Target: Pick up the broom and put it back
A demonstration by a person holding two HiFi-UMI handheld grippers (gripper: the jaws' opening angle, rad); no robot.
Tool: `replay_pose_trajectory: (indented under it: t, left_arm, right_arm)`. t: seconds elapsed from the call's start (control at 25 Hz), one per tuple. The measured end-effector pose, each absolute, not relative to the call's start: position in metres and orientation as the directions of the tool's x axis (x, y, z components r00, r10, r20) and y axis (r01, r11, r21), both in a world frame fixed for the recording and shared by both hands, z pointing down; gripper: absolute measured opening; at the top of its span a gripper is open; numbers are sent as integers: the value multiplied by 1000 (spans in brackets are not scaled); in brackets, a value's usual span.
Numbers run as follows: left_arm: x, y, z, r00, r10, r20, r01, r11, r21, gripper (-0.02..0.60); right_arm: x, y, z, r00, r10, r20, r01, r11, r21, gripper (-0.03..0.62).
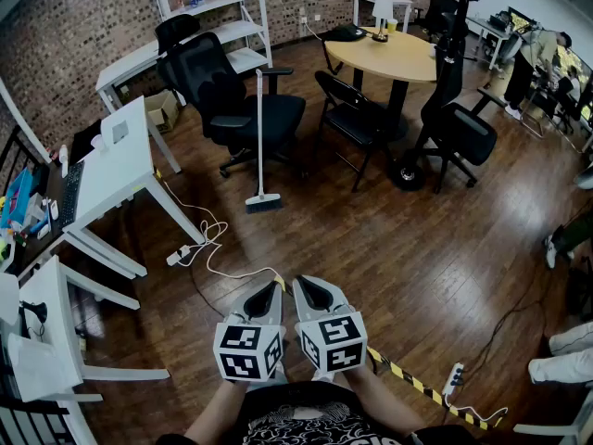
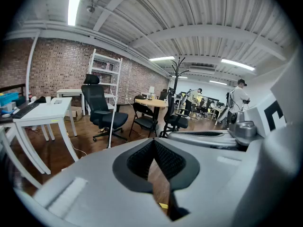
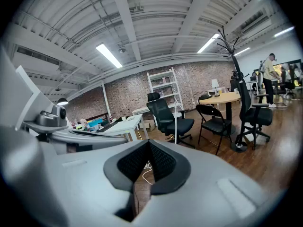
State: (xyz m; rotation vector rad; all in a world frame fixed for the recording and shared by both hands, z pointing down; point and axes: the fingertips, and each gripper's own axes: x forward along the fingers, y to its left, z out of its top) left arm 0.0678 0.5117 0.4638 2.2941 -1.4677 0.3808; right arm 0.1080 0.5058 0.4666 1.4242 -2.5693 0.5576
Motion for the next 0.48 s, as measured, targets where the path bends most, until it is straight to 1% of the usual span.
replay_pose_trajectory:
  t: [0.24,0.48]
  left_arm:
    - [87,494,460,410,-811,418,-911,-384,149,5]
    - [83,457,463,382,-832,403,-924,-351,150,5]
  right_arm:
    - [123,492,460,-560,-783,272,-826,501,-257,0]
    - [119,456,462,-579,-772,263,-814,528,-243,0]
